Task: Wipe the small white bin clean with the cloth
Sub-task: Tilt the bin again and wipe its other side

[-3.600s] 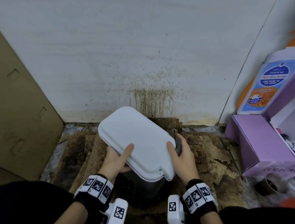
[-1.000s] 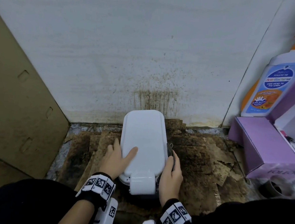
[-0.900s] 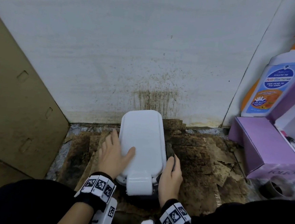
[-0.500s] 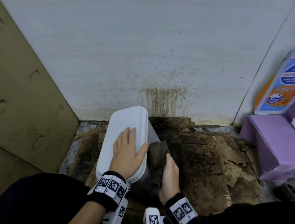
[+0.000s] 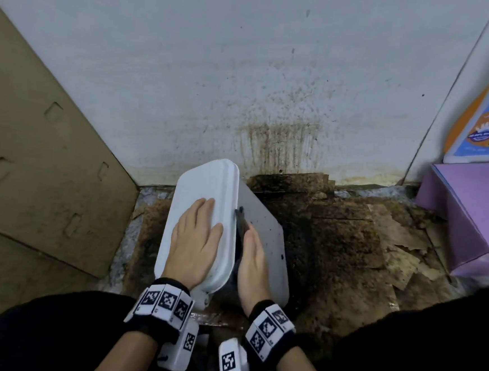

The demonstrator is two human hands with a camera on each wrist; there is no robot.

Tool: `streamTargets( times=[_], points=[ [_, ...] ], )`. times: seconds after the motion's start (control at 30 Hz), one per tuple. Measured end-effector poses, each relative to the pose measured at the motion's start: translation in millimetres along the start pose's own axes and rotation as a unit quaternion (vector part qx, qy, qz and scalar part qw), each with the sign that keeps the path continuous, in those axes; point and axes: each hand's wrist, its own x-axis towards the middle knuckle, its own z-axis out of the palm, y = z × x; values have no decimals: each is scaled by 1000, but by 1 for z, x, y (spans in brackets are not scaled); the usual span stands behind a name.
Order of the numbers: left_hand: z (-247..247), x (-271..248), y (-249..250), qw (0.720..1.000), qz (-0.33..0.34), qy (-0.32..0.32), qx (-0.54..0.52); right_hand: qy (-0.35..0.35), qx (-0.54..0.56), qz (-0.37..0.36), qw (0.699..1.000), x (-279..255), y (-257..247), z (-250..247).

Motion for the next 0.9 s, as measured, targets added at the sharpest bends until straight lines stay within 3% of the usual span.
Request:
streamTargets(
  times=[0.17, 0.33, 0.6, 0.73, 0.9],
  points=[
    [2, 0, -4, 1000, 3, 28, -3, -49, -99, -65, 992, 6, 35, 15],
    [1, 0, -15, 999, 5, 30, -13, -81, -253, -149, 952, 11, 60, -7],
    [-3, 0, -26, 999, 2, 33, -39, -17, -249, 53, 967, 50, 136, -62],
    [-3, -1, -22, 999, 4, 33, -36, 6, -229, 82, 970, 54, 129, -59],
    [-2, -1, -22, 999, 2, 34, -35, 46, -203, 52, 977, 36, 117, -34]
  ],
)
